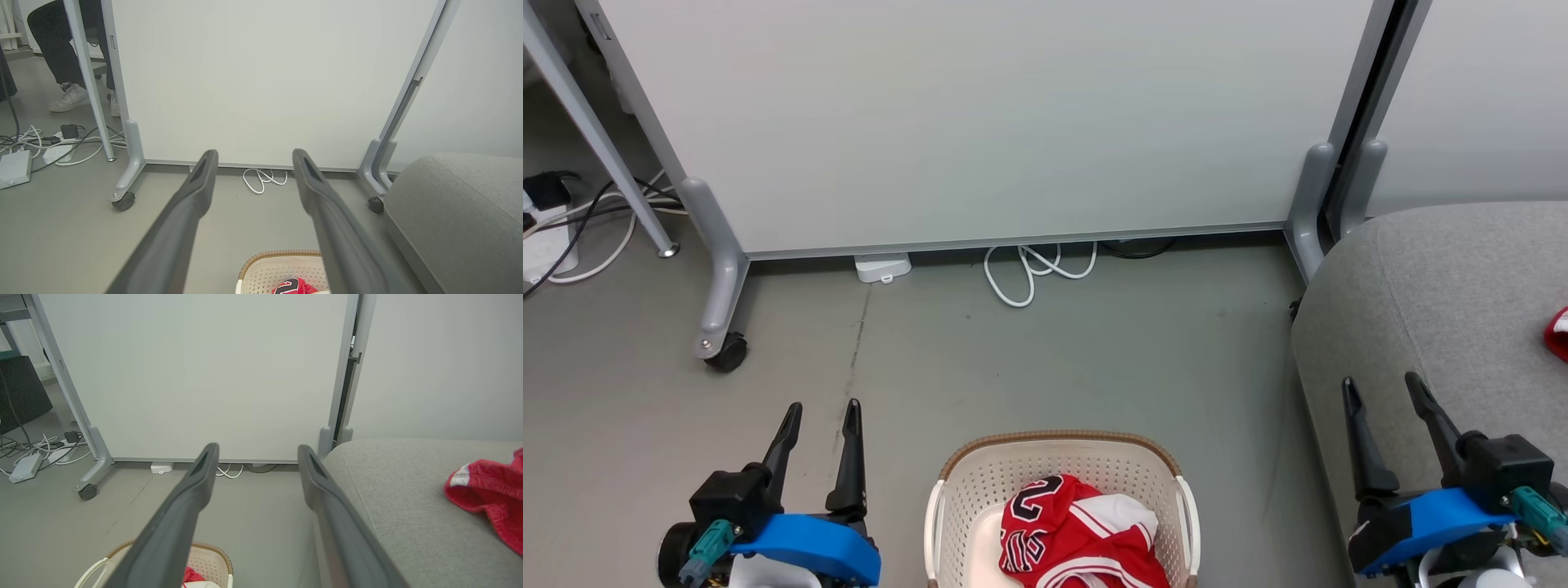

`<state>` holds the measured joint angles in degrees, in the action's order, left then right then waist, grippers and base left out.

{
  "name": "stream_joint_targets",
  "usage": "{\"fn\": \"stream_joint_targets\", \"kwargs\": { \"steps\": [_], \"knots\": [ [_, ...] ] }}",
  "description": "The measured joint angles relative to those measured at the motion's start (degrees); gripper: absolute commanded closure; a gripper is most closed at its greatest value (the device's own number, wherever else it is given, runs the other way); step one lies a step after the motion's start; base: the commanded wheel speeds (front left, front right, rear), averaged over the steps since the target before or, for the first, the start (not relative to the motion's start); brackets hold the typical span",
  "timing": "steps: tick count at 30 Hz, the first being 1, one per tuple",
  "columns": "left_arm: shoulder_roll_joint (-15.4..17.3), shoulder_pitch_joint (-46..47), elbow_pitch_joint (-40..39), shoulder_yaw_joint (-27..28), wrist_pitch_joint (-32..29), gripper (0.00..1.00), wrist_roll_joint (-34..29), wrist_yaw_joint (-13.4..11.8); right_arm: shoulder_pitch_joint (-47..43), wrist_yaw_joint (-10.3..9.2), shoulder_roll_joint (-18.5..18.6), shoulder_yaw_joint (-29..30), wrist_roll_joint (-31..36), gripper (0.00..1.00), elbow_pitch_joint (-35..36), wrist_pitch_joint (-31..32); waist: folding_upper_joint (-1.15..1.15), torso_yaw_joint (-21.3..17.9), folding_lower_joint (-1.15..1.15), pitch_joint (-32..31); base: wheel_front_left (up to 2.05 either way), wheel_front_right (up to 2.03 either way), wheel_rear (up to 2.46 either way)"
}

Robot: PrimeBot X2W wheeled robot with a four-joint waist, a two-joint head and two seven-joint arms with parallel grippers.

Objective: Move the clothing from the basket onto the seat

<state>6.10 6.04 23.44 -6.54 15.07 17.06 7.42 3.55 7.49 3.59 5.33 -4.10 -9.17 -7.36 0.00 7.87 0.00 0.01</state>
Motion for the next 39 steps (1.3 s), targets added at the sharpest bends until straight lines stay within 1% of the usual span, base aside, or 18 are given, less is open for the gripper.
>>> {"fn": "stream_joint_targets", "kwargs": {
  "steps": [6,26,33,39],
  "knots": [
    [-0.36,0.01,-0.13,0.86,0.0,0.0,-0.44,0.0,-1.76,0.0,-0.47,0.0,-0.51,0.0,0.94,0.25,0.0,0.43,0.0,0.07,0.0,0.0,0.0],
    [-0.81,0.13,-0.55,0.22,0.0,0.0,-1.0,0.0,-1.97,0.0,-0.62,-0.91,-2.12,0.0,1.14,0.21,0.0,-1.16,0.0,1.59,0.0,0.0,0.0],
    [-0.66,1.2,-0.55,-0.85,0.0,0.0,-0.92,0.0,-1.12,0.0,-0.63,-1.69,-2.14,0.0,1.4,0.12,0.0,-2.22,0.0,3.91,0.0,0.0,0.0],
    [-0.42,3.45,-0.26,-2.26,0.0,0.0,-0.77,0.0,1.09,0.0,-0.65,-2.61,-2.37,0.0,1.72,-0.38,0.0,-3.95,0.0,8.1,0.0,0.0,0.0]
  ]
}}
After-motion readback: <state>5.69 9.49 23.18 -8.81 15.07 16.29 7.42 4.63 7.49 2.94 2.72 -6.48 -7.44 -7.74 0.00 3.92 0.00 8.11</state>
